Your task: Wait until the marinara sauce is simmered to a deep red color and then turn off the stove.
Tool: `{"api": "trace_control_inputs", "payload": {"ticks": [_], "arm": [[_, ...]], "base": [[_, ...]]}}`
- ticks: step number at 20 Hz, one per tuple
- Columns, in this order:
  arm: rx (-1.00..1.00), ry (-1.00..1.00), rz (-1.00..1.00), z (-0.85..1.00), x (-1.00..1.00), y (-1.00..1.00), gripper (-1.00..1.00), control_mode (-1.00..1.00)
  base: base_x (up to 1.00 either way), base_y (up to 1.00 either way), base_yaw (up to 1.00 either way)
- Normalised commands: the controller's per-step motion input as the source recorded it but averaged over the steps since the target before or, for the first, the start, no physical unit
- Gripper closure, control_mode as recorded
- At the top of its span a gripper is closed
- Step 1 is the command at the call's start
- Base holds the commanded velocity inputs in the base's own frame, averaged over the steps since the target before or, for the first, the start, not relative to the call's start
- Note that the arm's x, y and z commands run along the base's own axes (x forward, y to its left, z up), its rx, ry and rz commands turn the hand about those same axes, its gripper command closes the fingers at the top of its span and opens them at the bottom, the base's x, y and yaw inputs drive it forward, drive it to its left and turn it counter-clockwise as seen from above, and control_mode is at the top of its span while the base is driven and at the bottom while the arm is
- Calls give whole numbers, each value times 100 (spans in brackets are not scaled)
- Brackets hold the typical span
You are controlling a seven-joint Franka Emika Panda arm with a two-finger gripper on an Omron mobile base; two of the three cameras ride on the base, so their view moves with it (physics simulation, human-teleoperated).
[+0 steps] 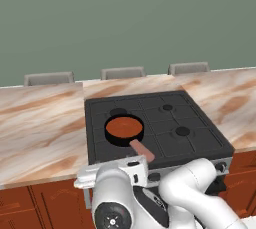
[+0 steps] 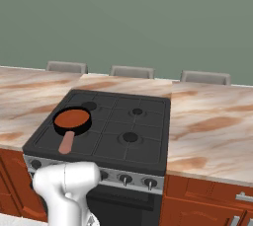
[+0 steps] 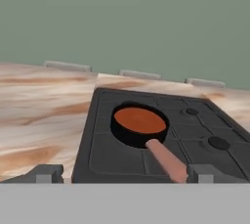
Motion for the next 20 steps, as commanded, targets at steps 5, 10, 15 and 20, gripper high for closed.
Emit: {"api": "trace_control_inputs", "payload": {"ticks": [5,10,15,20], "arm": [[0,-19,5,-59,0,-1,-100,-100],[5,-15,1,-61,0,-18,-100,-100],[7,-11,2,-58,9,-30,-100,-100],[4,-8,7,-44,3,-25,-100,-100]], "base": [[0,0,0],[0,0,0],[0,0,0],[0,0,0]]}}
